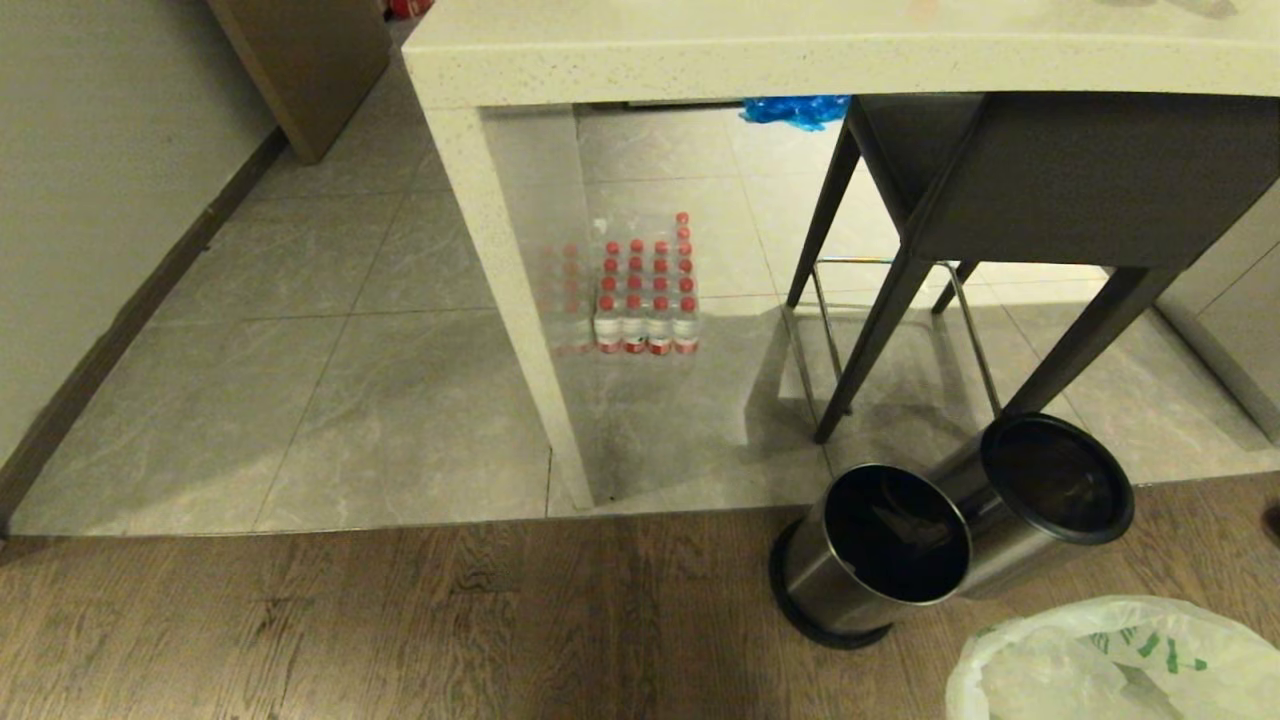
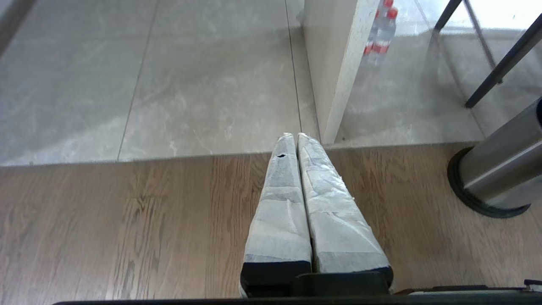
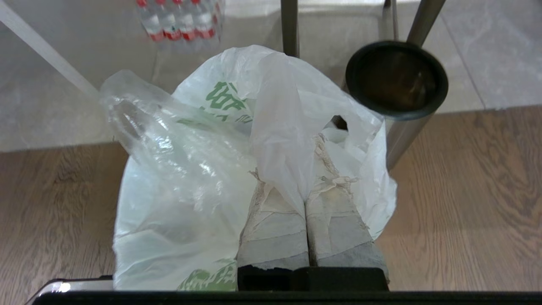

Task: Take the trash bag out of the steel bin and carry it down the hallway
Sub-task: Put the trash bag at the door

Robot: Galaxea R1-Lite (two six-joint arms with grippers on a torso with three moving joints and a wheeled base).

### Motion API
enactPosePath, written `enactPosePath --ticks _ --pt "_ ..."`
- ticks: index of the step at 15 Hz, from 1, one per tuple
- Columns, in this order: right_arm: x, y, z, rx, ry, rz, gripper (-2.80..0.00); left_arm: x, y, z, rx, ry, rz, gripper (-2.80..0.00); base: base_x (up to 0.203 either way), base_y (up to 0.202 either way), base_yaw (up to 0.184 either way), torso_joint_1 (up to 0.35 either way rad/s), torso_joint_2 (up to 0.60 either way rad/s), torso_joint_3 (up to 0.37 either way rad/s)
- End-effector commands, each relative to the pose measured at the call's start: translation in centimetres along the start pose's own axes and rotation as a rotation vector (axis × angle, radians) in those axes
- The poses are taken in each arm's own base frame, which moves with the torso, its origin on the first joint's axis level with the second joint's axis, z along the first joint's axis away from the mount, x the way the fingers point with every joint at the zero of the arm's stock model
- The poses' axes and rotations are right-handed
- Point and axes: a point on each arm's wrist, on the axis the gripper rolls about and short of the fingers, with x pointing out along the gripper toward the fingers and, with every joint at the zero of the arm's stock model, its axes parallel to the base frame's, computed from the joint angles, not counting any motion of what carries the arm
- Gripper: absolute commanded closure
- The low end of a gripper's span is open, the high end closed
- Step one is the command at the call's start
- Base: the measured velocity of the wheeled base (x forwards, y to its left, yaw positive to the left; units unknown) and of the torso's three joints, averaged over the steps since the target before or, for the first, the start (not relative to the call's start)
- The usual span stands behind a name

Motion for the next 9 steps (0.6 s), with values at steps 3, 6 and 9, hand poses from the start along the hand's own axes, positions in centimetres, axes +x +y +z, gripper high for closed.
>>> enactPosePath --ticks 3,6,9 --pt "0.01 0.00 0.01 0.000 0.002 0.000 0.00 0.02 0.00 -0.04 0.000 0.002 0.001 0.00 0.000 0.000 0.000 0.003 0.00 0.202" --pt "0.01 0.00 0.00 0.000 0.002 0.001 0.00 0.02 0.00 -0.04 0.000 0.002 0.001 0.00 0.000 0.000 0.000 0.003 0.00 0.201" --pt "0.01 0.00 0.01 0.000 0.002 0.001 0.00 0.02 0.00 -0.04 0.000 0.002 0.001 0.00 0.000 0.000 0.000 0.003 0.00 0.203"
